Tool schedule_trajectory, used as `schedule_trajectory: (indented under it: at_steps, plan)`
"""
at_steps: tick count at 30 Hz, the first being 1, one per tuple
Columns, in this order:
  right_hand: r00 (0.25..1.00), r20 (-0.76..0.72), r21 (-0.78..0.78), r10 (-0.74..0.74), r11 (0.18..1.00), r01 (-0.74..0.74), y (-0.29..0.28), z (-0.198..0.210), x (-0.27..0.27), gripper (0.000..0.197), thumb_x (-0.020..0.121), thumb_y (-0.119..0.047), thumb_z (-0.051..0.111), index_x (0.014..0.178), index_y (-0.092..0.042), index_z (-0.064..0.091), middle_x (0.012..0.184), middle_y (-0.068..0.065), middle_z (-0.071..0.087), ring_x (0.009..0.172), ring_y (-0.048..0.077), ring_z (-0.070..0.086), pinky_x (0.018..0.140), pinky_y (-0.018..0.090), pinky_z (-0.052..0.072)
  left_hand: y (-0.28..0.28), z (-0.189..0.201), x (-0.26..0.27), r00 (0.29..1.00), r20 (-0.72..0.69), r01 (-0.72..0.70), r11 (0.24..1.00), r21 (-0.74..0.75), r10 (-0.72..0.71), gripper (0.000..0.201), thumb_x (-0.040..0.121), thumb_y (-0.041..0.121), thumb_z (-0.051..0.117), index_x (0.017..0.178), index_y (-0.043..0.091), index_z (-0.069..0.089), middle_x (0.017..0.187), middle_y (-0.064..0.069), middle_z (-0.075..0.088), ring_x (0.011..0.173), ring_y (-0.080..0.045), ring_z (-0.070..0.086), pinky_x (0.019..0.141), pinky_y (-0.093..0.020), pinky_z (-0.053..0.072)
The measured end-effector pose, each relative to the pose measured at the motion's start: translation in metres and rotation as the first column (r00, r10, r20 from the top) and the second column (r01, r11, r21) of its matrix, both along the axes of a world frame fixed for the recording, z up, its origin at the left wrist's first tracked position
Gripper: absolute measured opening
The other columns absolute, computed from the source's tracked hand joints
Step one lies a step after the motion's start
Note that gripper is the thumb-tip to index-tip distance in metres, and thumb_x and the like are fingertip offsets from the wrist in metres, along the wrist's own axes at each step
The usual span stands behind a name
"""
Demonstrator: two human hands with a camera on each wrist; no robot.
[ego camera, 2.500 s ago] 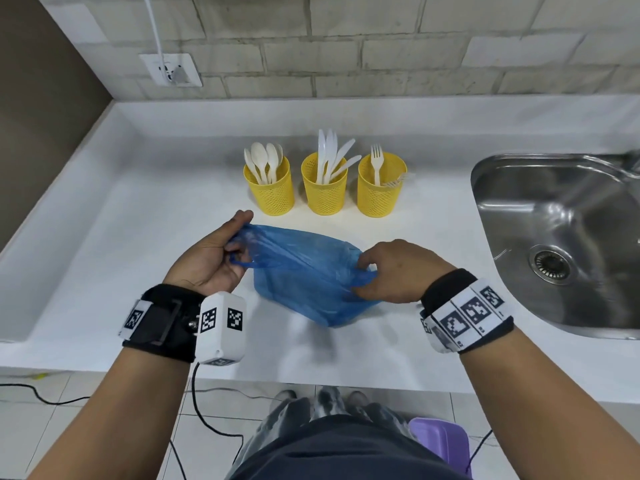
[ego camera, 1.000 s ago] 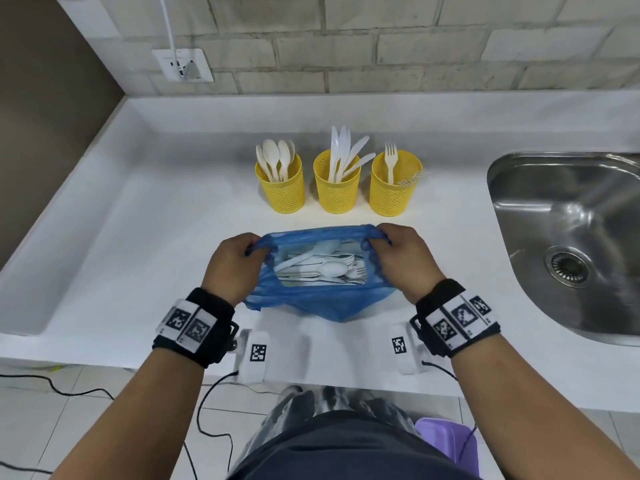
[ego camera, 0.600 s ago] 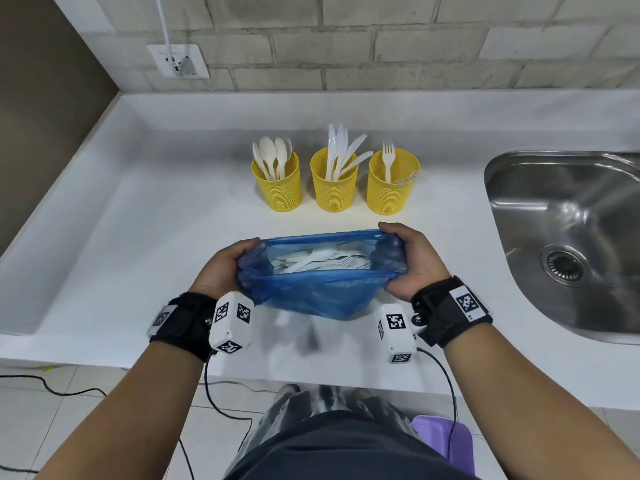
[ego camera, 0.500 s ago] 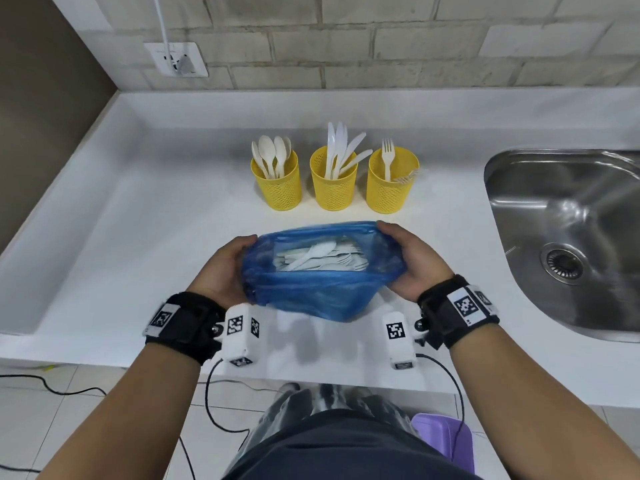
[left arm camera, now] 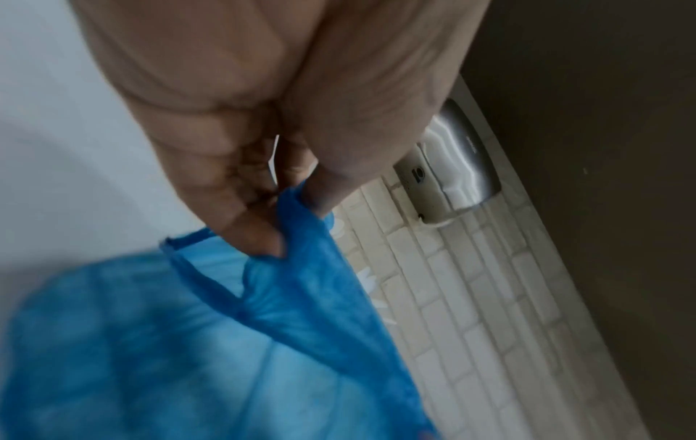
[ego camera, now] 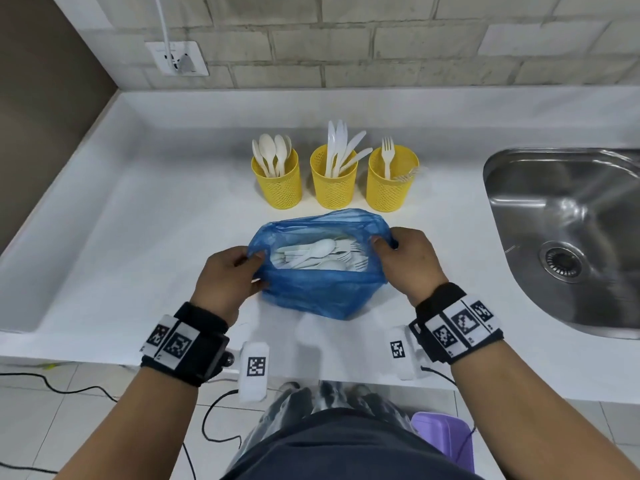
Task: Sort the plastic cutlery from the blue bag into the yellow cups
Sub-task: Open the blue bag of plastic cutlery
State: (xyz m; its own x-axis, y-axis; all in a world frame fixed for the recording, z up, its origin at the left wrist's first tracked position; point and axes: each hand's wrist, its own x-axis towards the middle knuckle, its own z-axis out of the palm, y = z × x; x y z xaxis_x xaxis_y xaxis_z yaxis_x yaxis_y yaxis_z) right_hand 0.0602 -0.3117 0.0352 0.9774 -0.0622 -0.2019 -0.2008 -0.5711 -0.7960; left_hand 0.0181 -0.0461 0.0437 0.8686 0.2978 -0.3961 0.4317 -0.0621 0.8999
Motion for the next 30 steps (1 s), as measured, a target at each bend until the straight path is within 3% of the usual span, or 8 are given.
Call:
schedule_trajectory:
  at_steps: [2,5,12,17,19,23,26,30]
  plan:
    - [0.988,-0.055,0.298,-0.143,0.942,0.153,0.004,0.001,0.001,0.031,0.099,-0.015,0.059,0.072,0.0,0.063,0.066,0.006,0.059,0.068,0.024,0.053,0.065,0.033,0.041,-0.002,0.004,0.0,0.999,-0.012,-0.041,0.978,-0.204,0.039,0.011,0.1,0.0,0.055,0.099,0.001,0.066,0.088,-0.011,0.066,0.075,-0.016,0.067,0.066,-0.024,0.06]
    - [0.904,-0.407,0.712,-0.134,0.573,0.406,0.008,0.006,0.001,0.026,0.103,-0.003,0.05,0.082,-0.001,0.065,0.07,0.011,0.068,0.068,0.024,0.06,0.068,0.036,0.047,0.005,0.001,0.002,0.975,-0.121,-0.22,0.826,-0.519,0.184,0.018,0.094,-0.004,0.05,0.093,0.004,0.066,0.087,-0.01,0.065,0.076,-0.019,0.067,0.068,-0.026,0.061]
    - [0.73,-0.683,0.7,-0.039,0.253,0.668,-0.002,-0.007,0.001,0.025,0.106,-0.009,0.046,0.088,-0.001,0.061,0.088,0.016,0.067,0.088,0.031,0.067,0.071,0.044,0.063,0.008,-0.01,0.001,0.852,-0.294,-0.472,0.395,-0.788,0.432,0.03,0.064,-0.008,0.036,0.086,0.005,0.053,0.08,-0.01,0.06,0.06,-0.022,0.064,0.057,-0.027,0.059]
    - [0.681,-0.732,0.669,0.004,0.193,0.718,0.003,-0.006,0.003,0.036,0.093,0.006,0.04,0.118,0.01,0.065,0.092,0.021,0.069,0.078,0.033,0.071,0.074,0.045,0.065,0.003,-0.011,0.004,0.864,-0.356,-0.501,0.541,-0.675,0.356,0.026,0.074,-0.008,0.039,0.084,0.003,0.061,0.069,-0.006,0.068,0.054,-0.017,0.069,0.049,-0.021,0.056]
    - [0.657,-0.754,0.644,-0.005,0.195,0.74,0.006,-0.008,0.005,0.032,0.087,0.005,0.042,0.104,0.005,0.07,0.079,0.017,0.07,0.069,0.031,0.068,0.056,0.033,0.06,-0.005,-0.004,0.004,0.889,-0.365,-0.451,0.661,-0.6,0.276,0.028,0.092,0.0,0.038,0.079,0.008,0.061,0.057,-0.002,0.063,0.043,-0.015,0.063,0.043,-0.019,0.051]
    - [0.719,-0.695,0.688,-0.018,0.273,0.672,0.004,-0.008,0.013,0.045,0.087,-0.006,0.047,0.126,0.002,0.067,0.092,0.013,0.07,0.074,0.028,0.067,0.075,0.03,0.059,-0.007,0.0,0.0,0.945,-0.314,-0.269,0.769,-0.579,0.094,0.035,0.098,0.039,0.05,0.103,0.01,0.07,0.079,-0.008,0.073,0.063,-0.022,0.071,0.053,-0.028,0.057]
    - [0.813,-0.58,0.729,-0.041,0.42,0.541,-0.002,-0.004,0.018,0.031,0.099,-0.025,0.049,0.104,-0.006,0.073,0.079,0.011,0.072,0.066,0.028,0.07,0.06,0.032,0.058,-0.001,-0.018,0.002,0.98,-0.201,-0.031,0.993,-0.114,0.007,0.052,0.083,0.06,0.071,0.115,0.02,0.066,0.103,-0.007,0.073,0.083,-0.023,0.07,0.069,-0.035,0.056]
    - [0.924,-0.367,0.517,-0.113,0.801,0.303,0.005,-0.007,0.024,0.028,0.101,-0.017,0.055,0.075,-0.012,0.062,0.073,0.008,0.058,0.068,0.027,0.058,0.053,0.03,0.049,-0.004,-0.024,0.004,0.963,-0.011,0.231,0.811,0.538,-0.268,0.022,0.097,0.039,0.063,0.089,0.019,0.065,0.079,0.002,0.063,0.072,-0.014,0.055,0.06,-0.018,0.04]
